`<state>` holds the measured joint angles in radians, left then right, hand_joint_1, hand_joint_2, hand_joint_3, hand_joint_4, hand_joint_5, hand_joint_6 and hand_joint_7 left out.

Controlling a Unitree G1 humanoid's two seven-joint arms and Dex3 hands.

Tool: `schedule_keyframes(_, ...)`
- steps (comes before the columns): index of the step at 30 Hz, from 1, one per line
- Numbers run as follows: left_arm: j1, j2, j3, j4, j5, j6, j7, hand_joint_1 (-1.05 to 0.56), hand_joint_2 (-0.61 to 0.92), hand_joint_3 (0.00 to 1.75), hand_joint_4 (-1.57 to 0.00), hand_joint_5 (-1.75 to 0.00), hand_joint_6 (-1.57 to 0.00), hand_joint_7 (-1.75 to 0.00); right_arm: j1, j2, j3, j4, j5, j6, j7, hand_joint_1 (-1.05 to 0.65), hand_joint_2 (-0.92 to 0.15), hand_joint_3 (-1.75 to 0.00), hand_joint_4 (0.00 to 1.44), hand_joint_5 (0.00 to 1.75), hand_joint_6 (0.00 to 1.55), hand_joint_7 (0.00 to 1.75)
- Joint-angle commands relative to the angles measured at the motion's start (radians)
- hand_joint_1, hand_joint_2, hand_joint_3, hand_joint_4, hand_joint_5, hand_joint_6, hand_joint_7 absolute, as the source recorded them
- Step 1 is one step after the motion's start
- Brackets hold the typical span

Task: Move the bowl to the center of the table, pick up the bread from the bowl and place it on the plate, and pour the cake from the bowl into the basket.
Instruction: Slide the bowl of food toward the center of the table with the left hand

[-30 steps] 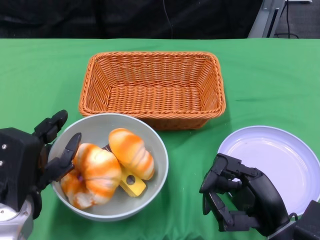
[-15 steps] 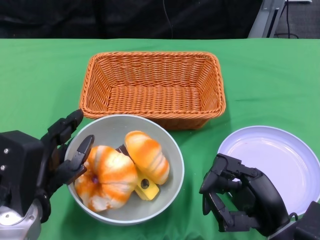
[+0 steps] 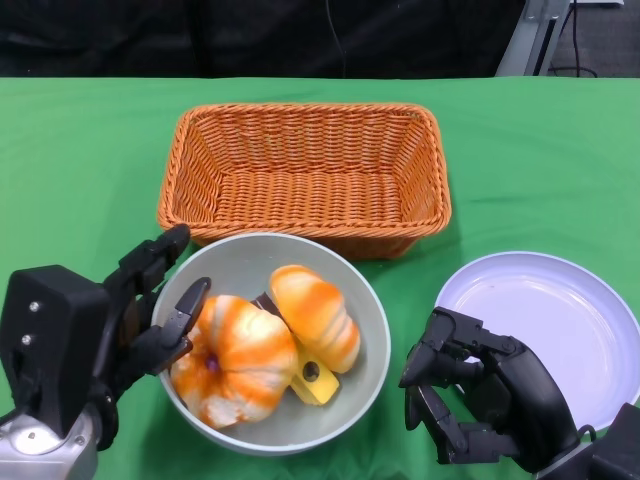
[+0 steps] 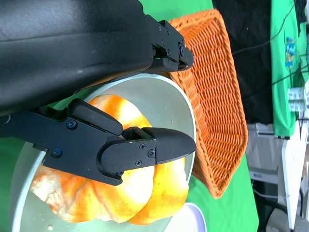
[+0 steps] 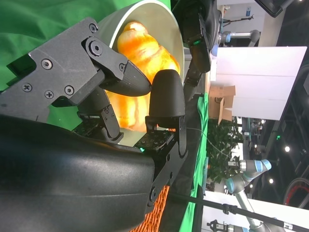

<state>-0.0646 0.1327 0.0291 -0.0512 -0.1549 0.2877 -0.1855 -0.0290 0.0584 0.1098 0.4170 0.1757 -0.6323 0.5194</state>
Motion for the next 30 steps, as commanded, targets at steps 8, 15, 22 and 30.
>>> schedule_keyframes(8, -0.01, -0.014, -0.025, 0.025, 0.001, -0.007, -0.01, -0.69, 0.92, 0.56, -0.18, -0.01, -0.18, 0.0, 0.009, -0.006, 0.002, -0.014, 0.0, -0.011, -0.012, -0.07, -0.56, -1.19, 0.78, 1.75, 0.66, 1.5)
schedule_keyframes(15, -0.025, -0.023, -0.049, 0.061, 0.026, -0.018, -0.012, -0.7, 0.92, 0.55, -0.17, 0.0, -0.17, 0.0, 0.005, -0.001, 0.002, -0.009, 0.011, -0.015, -0.006, -0.07, -0.56, -1.18, 0.78, 1.75, 0.66, 1.5)
schedule_keyframes(22, -0.042, -0.034, -0.059, 0.102, 0.036, -0.054, -0.018, -0.71, 0.92, 0.56, -0.19, -0.01, -0.18, 0.0, 0.005, 0.0, 0.003, -0.008, -0.001, -0.022, -0.018, -0.08, -0.56, -1.17, 0.79, 1.75, 0.67, 1.51)
schedule_keyframes(30, -0.041, -0.026, -0.06, 0.111, 0.054, -0.09, -0.012, -0.72, 0.92, 0.56, -0.2, -0.02, -0.19, -0.01, 0.004, -0.003, 0.006, -0.012, 0.0, -0.013, -0.024, -0.07, -0.56, -1.19, 0.8, 1.75, 0.67, 1.51)
